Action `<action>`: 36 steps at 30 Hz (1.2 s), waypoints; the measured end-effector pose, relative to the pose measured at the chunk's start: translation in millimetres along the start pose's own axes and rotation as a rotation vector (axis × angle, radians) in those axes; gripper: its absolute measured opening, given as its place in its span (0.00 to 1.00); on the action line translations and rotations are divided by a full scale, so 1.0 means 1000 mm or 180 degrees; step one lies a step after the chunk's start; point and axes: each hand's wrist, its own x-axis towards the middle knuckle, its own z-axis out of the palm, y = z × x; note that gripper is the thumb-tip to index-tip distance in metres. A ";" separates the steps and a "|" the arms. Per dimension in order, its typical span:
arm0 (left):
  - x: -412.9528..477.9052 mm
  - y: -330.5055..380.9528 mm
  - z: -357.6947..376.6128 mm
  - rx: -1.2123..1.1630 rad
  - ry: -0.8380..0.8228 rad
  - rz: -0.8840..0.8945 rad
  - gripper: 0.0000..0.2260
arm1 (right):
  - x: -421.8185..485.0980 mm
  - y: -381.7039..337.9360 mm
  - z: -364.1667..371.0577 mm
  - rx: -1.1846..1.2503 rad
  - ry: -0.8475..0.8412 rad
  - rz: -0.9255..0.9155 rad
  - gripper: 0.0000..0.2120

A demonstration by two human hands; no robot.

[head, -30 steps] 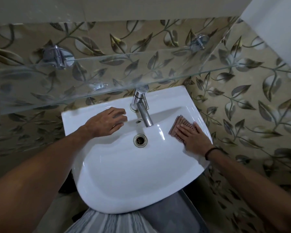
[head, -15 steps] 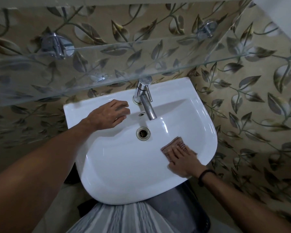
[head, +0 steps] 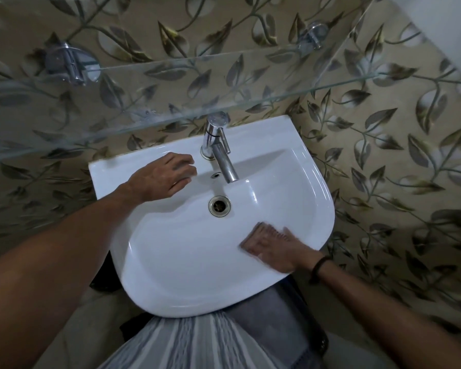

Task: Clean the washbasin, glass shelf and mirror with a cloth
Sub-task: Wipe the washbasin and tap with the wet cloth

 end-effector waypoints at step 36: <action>0.001 0.006 -0.008 0.0083 -0.0111 -0.0044 0.11 | -0.024 0.007 0.081 0.0230 0.2826 0.0745 0.21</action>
